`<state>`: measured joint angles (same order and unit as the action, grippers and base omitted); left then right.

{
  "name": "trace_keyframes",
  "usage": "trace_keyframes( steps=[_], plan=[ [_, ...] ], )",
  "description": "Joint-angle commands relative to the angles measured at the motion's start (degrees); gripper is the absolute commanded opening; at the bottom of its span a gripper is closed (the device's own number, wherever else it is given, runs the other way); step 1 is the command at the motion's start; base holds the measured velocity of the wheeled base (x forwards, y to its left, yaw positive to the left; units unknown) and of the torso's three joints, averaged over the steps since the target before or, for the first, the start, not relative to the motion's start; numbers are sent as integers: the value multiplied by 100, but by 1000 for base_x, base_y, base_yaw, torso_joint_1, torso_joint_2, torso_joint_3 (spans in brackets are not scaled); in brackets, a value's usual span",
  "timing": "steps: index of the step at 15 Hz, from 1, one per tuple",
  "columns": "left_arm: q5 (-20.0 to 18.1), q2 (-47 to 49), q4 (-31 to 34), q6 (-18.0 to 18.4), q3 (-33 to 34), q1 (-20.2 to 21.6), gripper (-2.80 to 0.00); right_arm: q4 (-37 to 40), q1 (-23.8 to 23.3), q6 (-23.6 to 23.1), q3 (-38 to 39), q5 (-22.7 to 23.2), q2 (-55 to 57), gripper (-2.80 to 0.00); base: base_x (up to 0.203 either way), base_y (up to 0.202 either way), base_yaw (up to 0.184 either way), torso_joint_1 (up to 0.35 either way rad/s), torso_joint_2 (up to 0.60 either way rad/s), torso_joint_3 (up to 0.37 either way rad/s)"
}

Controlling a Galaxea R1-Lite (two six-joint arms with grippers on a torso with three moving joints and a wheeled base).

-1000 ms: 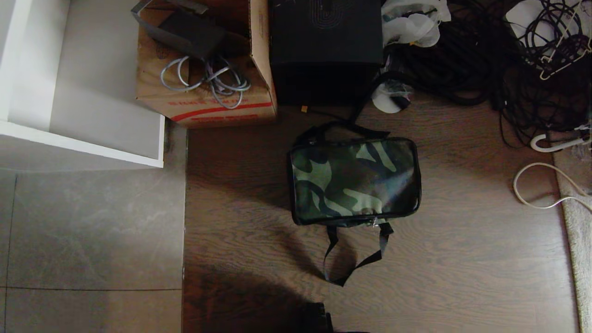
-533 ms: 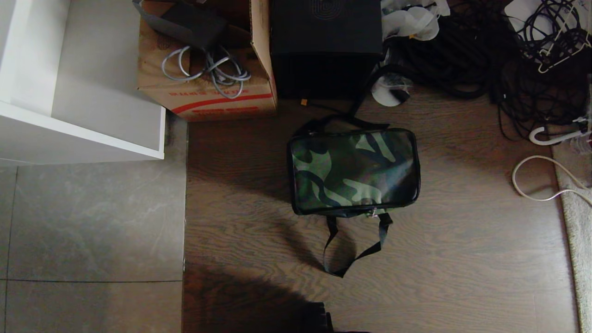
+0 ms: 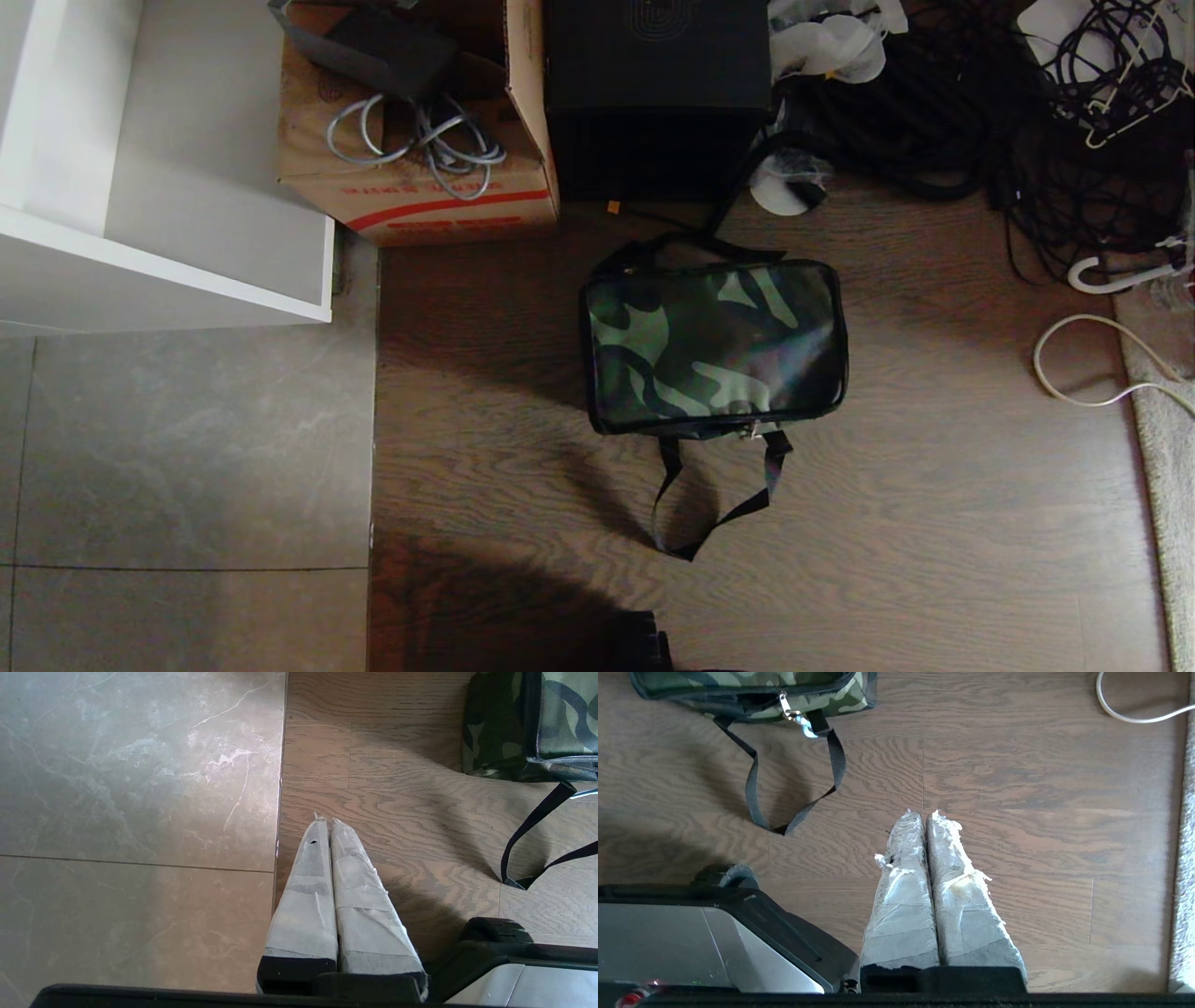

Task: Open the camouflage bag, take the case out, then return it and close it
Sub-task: Open the top of the storage box

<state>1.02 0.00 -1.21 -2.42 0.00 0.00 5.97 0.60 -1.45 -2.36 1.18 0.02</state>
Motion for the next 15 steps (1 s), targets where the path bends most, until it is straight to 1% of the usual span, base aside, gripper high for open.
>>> trace_keyframes(
  steps=[1, 3, 4, 5, 7, 9, 10, 12, 13, 15],
  plan=[
    [4, 0, -2, -5, 53, 0, -280, -17, -7, -4, -1, -39, -2, -280, 0, 0, 0, 0, 0, 0],
    [4, 0, -2, -5, 53, 0, -280, 221, 1, 8, -304, 0, 80, -280, 0, 0, 0, 0, 0, 0],
    [4, 0, -2, -5, 53, 0, -280, 621, 1, 44, -766, 55, 318, -280, 0, 0, 0, 0, 0, 0],
    [4, 0, -2, -5, 62, 0, -280, 1099, 2, 129, -1249, 164, 722, -280, 0, 0, 0, 0, 0, 0],
    [4, 0, -2, -5, 53, 0, -280, 1912, 3, 438, -2145, 499, 1967, -280, 0, 0, 0, 0, 0, 0],
    [4, 0, -2, -5, 53, 0, -280, 2243, 30, 645, -2629, 1040, 3209, -280, 0, 0, 0, 0, 0, 0],
    [4, 0, -2, -5, 53, 0, -280, 2218, 43, 700, -2761, 1331, 3906, -280, 0, 0, 0, 0, 0, 0],
    [4, 0, -2, -5, 53, 0, -280, 1815, 98, 755, -2908, 1671, 5252, -280, 0, 0, 0, 0, 0, 0],
    [4, 0, -2, -5, 53, 0, -280, 1429, 172, 781, -2967, 1788, 5968, -280, 0, 0, 0, 0, 0, 0],
    [4, 0, -2, -5, 53, 0, -280, 332, 459, 839, -3033, 1943, 7267, -280, 0, 0, 0, 0, 0, 0]
  ],
)
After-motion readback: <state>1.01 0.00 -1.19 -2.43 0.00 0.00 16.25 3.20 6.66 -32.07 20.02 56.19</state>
